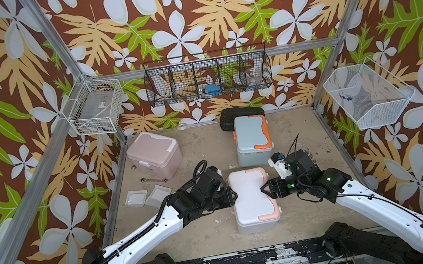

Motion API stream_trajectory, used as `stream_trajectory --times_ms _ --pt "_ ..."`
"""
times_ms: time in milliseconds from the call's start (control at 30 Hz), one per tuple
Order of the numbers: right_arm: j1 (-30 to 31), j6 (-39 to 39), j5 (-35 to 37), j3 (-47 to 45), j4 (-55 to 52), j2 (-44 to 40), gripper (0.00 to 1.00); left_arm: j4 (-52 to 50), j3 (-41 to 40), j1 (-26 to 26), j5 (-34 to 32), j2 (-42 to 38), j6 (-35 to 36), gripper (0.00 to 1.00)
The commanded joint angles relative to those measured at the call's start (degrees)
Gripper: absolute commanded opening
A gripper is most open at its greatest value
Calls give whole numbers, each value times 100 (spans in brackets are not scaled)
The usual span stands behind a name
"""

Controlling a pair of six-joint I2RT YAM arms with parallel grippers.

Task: Open first aid kits and take out gauze
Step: Fasten the fastener of the first aid kit.

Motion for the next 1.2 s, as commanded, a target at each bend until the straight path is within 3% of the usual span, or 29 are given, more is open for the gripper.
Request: stream_trajectory --times_ms 0,467,1167 --pt "5 42 -65 -36 111 -21 78 192 -69 -11 74 15 -55 50" --pt "11 97 -135 -87 153 -67 78 536 -295 -3 198 -111 -163 61" --pt "23 242 -82 -186 271 -26 78 1772 -649 -11 931 184 -464 64"
